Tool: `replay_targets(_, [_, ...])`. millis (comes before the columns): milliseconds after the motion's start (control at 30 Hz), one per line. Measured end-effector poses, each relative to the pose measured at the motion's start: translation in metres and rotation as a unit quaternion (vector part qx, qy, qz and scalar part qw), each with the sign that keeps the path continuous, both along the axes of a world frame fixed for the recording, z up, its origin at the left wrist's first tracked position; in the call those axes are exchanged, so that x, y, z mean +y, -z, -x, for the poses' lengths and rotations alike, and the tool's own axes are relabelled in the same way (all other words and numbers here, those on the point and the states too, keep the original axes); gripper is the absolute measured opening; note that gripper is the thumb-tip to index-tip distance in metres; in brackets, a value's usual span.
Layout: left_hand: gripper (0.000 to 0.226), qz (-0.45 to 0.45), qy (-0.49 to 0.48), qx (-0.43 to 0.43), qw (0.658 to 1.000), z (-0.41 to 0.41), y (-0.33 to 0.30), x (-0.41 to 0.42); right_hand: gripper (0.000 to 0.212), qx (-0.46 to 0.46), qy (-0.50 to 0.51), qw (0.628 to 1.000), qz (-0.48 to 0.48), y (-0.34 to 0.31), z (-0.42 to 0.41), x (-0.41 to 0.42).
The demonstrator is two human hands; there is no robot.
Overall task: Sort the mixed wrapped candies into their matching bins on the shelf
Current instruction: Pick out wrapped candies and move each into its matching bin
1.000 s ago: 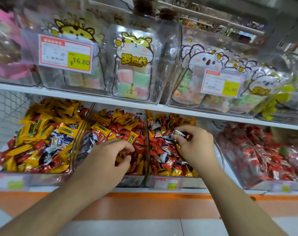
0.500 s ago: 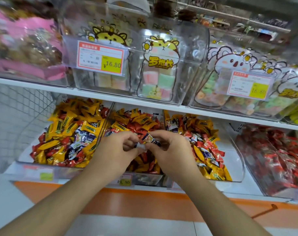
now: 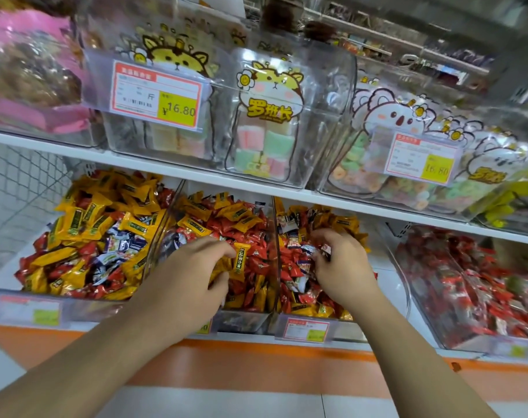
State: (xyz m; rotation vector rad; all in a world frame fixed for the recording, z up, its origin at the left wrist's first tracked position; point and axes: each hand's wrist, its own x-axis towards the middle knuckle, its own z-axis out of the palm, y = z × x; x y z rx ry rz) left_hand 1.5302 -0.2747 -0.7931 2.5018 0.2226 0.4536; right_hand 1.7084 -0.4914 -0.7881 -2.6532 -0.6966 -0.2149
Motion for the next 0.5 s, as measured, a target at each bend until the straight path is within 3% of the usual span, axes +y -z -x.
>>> replay_targets(133, [0.028,-0.007,0.008,0.018,1.0,-0.001,0.004,-0.001,0.04,-0.007,-0.013,0.999,0.042,0.008,-0.01,-0.005])
replay_targets(500, [0.025,-0.022,0.009,0.03,0.999,-0.002,0.004,-0.006,0.022,-0.026,0.027,0.999,-0.023,0.01,-0.015,-0.009])
